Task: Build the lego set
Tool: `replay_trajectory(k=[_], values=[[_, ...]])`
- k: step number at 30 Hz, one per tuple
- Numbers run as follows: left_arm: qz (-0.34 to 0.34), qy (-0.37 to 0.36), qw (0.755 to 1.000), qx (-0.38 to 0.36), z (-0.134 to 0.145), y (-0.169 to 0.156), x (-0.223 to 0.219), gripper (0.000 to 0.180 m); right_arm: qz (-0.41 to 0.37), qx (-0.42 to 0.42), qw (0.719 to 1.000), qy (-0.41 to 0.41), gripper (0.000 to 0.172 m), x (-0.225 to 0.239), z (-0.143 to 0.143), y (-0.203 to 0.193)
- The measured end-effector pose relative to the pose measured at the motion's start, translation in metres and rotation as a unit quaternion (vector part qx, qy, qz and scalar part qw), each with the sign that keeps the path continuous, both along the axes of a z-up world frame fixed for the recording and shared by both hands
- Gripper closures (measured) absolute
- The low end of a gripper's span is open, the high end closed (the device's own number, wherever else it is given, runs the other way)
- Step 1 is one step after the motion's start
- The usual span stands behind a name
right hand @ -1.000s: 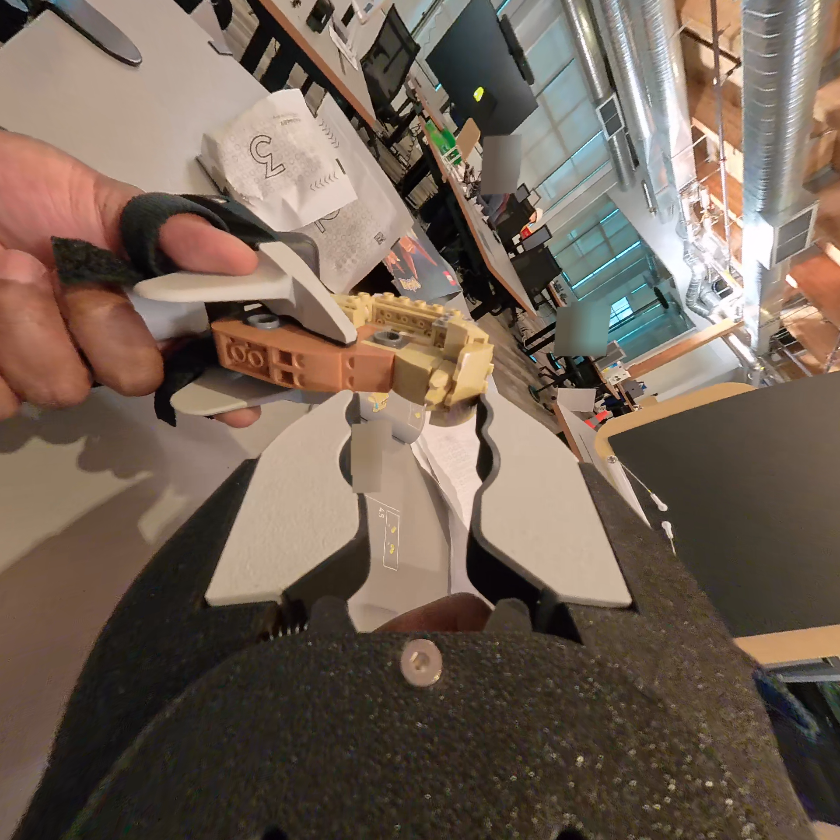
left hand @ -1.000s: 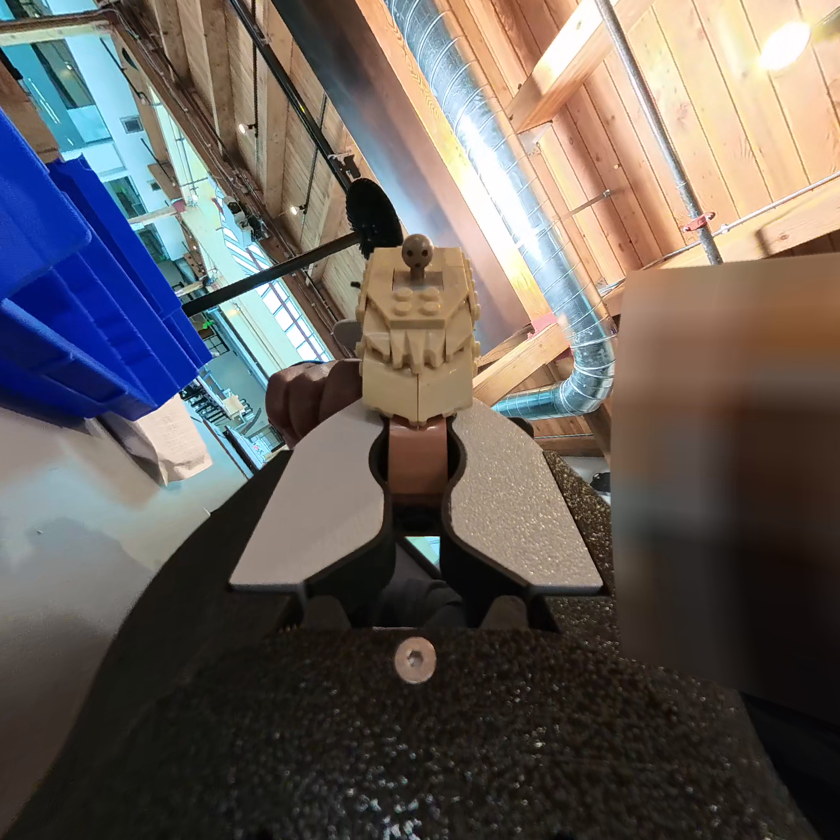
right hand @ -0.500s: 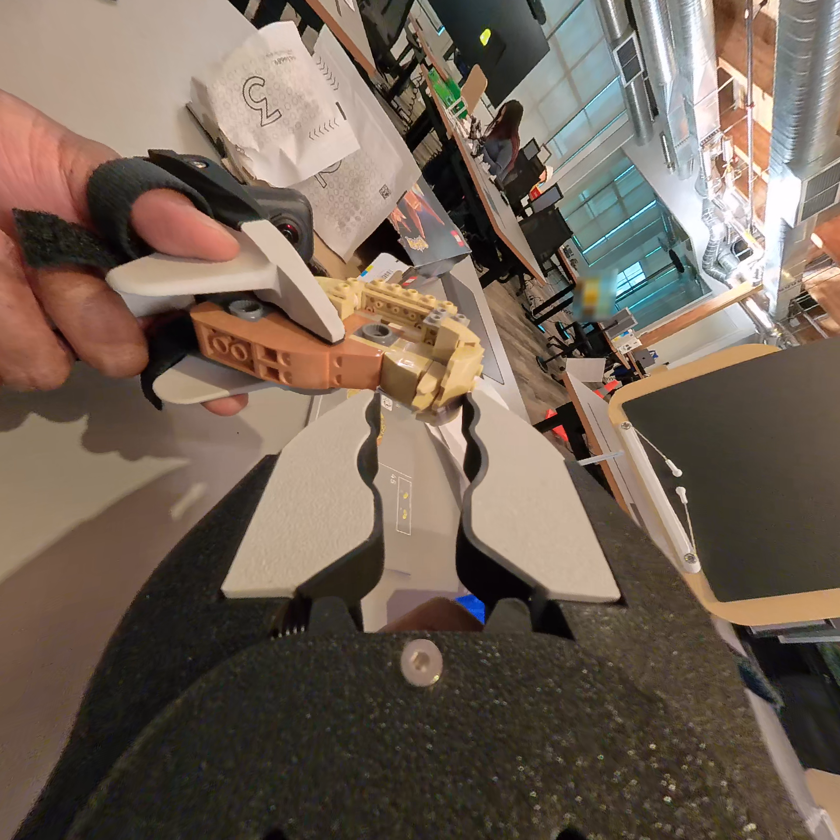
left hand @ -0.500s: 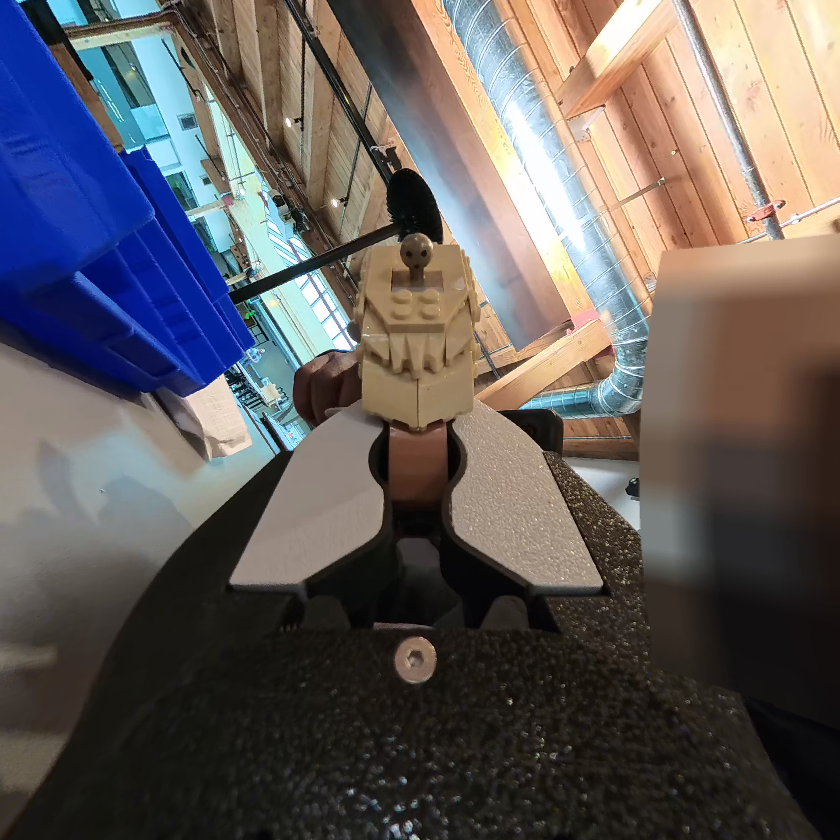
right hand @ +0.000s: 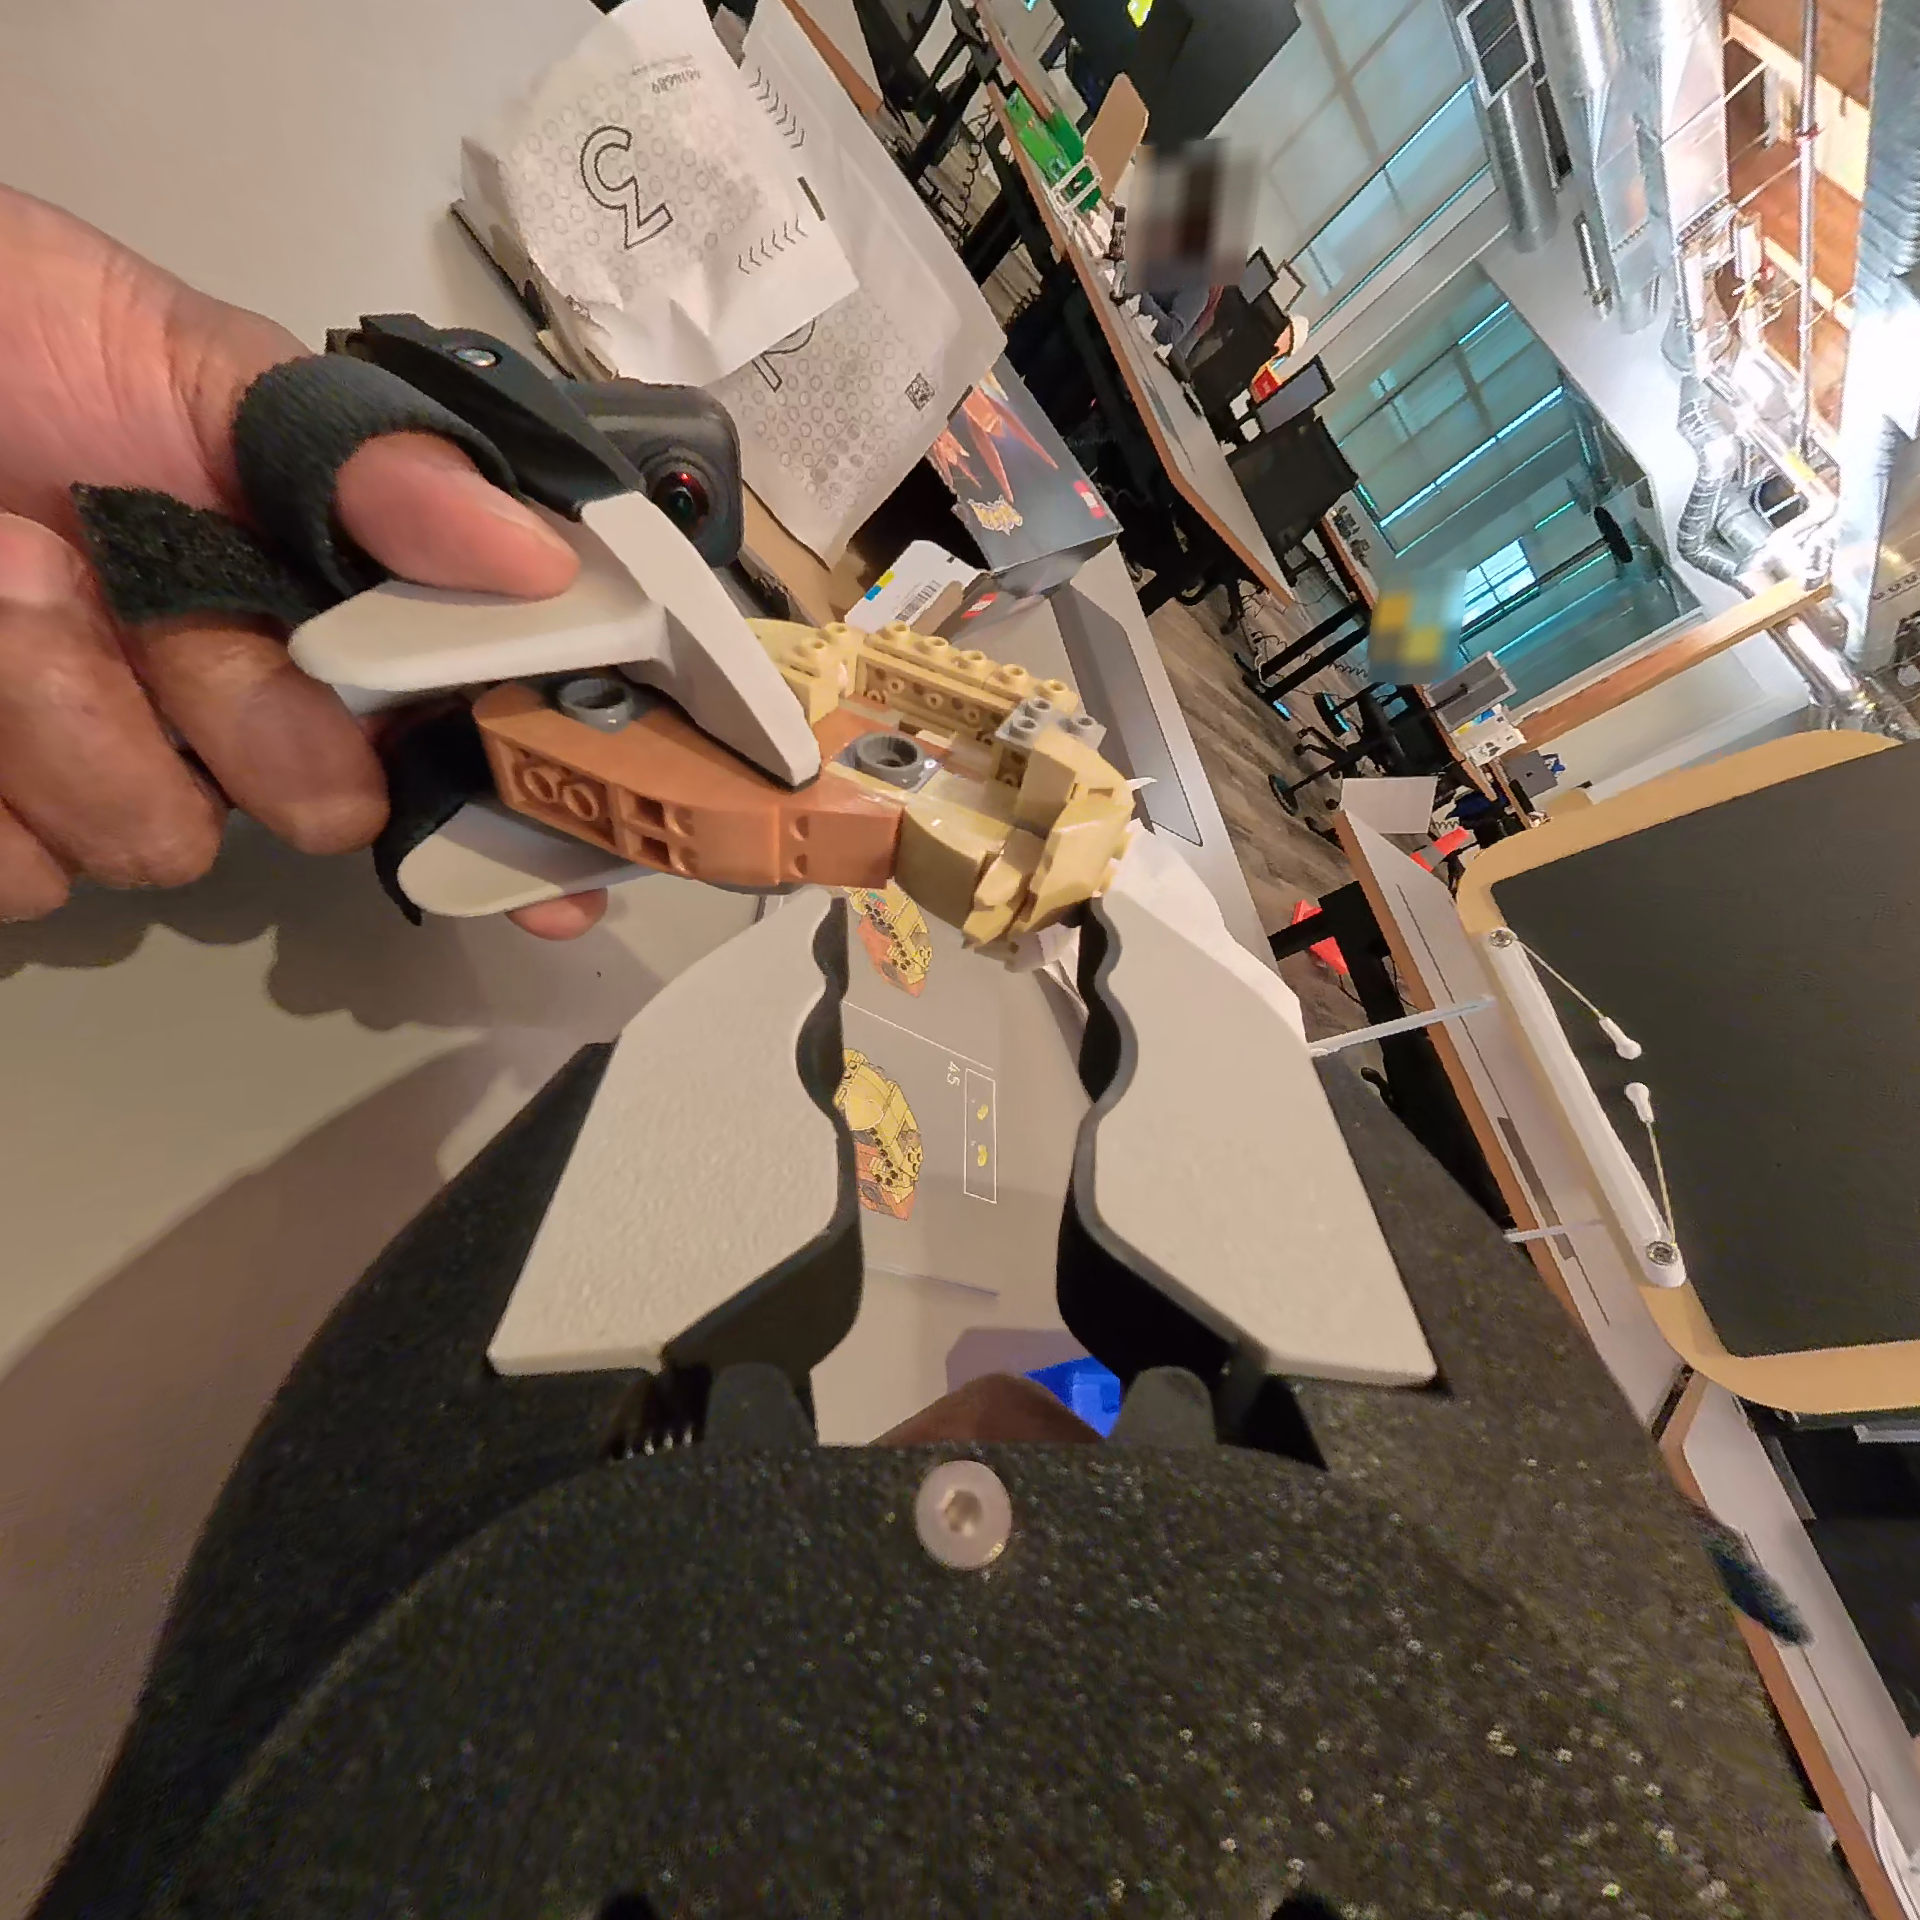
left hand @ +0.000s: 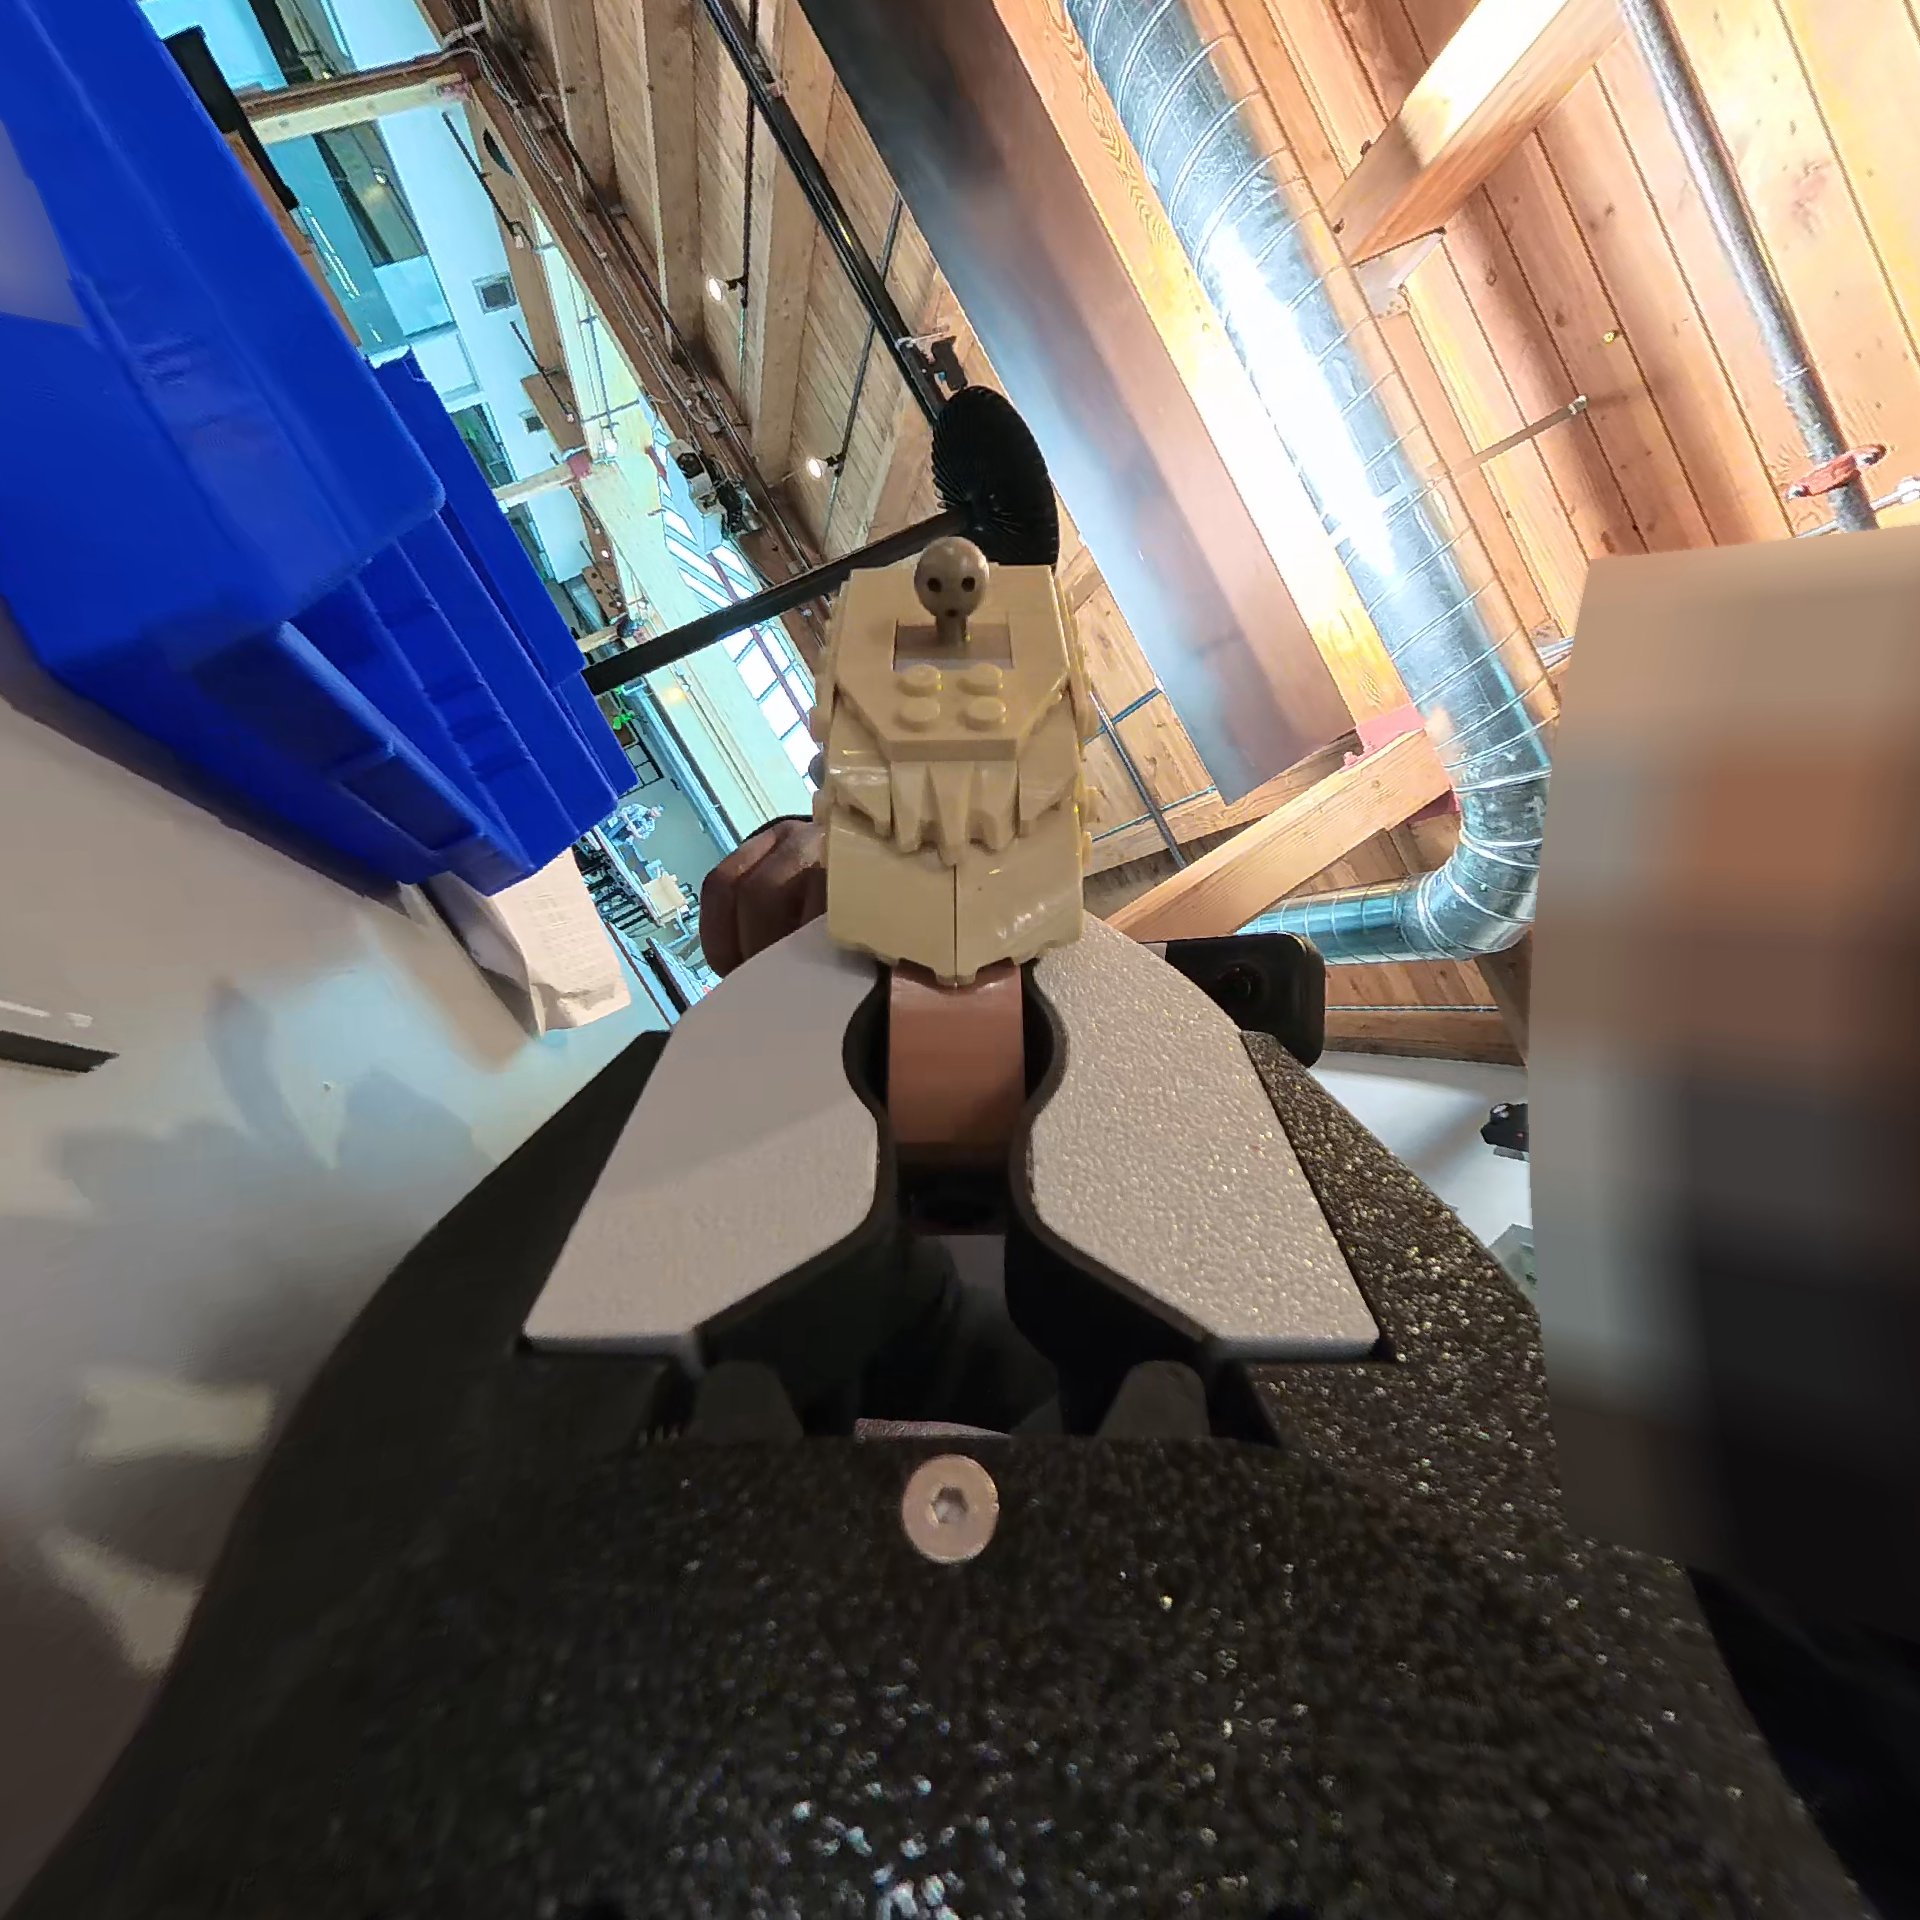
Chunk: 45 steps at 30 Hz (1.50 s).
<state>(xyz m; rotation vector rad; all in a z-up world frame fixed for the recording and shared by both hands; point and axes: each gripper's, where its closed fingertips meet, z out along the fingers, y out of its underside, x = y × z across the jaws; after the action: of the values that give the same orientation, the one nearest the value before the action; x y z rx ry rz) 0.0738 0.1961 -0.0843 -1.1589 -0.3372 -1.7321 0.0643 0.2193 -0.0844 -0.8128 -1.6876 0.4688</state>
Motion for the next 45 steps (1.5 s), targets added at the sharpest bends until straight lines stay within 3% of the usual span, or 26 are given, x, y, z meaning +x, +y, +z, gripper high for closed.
replay_trajectory(k=[7, 10, 12, 16, 19, 24, 31, 35, 42, 45], values=[[0.008, 0.014, 1.000, 0.004, -0.001, 0.001, -0.001, 0.163, 0.000, 0.003, 1.000, -0.004, 0.128, -0.001, -0.002, -0.001], [0.006, 0.050, 0.998, 0.032, -0.001, -0.002, 0.002, 0.163, 0.012, -0.005, 1.000, 0.012, 0.142, 0.003, 0.007, 0.001], [0.009, 0.062, 0.996, 0.059, 0.008, -0.004, 0.003, 0.163, 0.019, -0.022, 0.999, 0.041, 0.142, 0.004, 0.017, -0.001], [0.061, 0.169, 0.979, 0.095, 0.010, 0.002, -0.002, 0.163, 0.002, -0.093, 0.994, 0.058, 0.140, 0.011, 0.020, 0.005], [0.097, 0.283, 0.945, 0.133, 0.007, 0.000, -0.012, 0.163, 0.013, -0.209, 0.976, 0.057, 0.136, 0.019, 0.017, 0.004], [0.095, 0.443, 0.858, 0.241, 0.010, -0.011, -0.020, 0.163, 0.065, -0.399, 0.912, 0.068, 0.135, 0.021, 0.031, -0.005], [0.088, 0.543, 0.746, 0.376, 0.010, -0.010, -0.032, 0.163, 0.105, -0.499, 0.859, 0.043, 0.140, 0.017, 0.031, -0.028], [0.113, 0.607, 0.653, 0.439, 0.001, -0.001, -0.033, 0.163, 0.110, -0.548, 0.829, 0.027, 0.136, 0.014, 0.022, -0.036], [0.178, 0.721, 0.454, 0.492, -0.014, 0.018, -0.044, 0.163, 0.012, -0.455, 0.888, 0.061, 0.133, 0.010, -0.002, -0.006], [0.188, 0.745, 0.388, 0.509, -0.022, 0.023, -0.045, 0.163, 0.023, -0.423, 0.904, 0.059, 0.133, 0.008, -0.008, -0.007]])
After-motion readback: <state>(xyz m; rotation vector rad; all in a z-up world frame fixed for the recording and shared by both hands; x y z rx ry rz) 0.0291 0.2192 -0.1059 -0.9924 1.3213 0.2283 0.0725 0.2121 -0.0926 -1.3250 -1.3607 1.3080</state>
